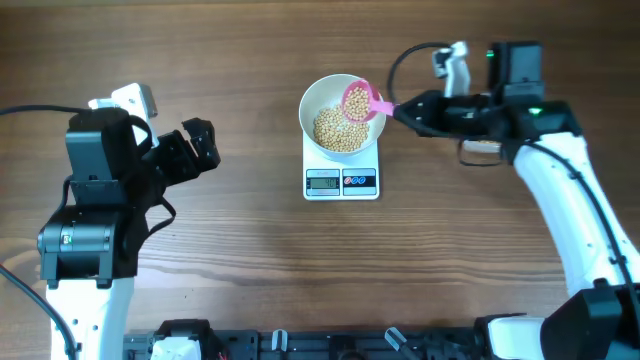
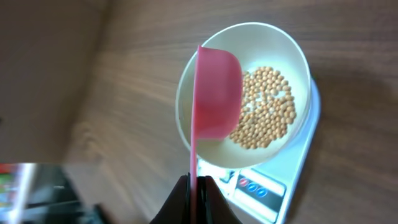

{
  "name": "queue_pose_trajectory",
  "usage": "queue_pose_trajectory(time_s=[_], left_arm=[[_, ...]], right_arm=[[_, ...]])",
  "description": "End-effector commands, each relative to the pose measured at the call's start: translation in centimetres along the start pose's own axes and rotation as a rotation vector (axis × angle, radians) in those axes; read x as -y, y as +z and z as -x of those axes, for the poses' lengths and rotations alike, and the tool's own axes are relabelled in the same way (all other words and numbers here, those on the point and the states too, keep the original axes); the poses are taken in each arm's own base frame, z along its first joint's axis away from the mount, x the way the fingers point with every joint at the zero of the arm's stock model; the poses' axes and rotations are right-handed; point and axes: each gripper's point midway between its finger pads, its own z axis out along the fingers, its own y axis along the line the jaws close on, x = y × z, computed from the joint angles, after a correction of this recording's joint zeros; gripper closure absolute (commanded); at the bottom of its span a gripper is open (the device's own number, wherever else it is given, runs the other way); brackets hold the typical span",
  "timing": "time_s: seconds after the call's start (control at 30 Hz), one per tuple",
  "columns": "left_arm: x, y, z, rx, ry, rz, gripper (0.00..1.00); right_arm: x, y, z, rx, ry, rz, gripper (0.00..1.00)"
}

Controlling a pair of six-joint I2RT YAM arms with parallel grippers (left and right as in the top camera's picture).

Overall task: Scoop item into bowl and weigh 150g on scale
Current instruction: 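Carry the filled scoop left over the white bowl, then tilt the pink scoop with the right gripper to pour into bowl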

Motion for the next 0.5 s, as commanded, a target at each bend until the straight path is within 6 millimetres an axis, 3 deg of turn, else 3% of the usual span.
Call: queue_pose_trajectory(time_s=[0.0,0.17,0.47], left_arm=[[-0.1,-0.3,0.7,0.019,0.010,0.008,0.00],[-0.1,-0.3,0.7,0.019,0.010,0.008,0.00],[-0.1,-0.3,0.7,0.019,0.010,0.008,0.00]], right_arm=[[-0.7,0.9,0.4,0.038,-0.139,-0.124,0.96],[-2.5,1.8,0.8,0.078,-0.304,-0.237,0.96],[-3.9,1.5,1.2,0.125,-0.612,-0.518,0.96]])
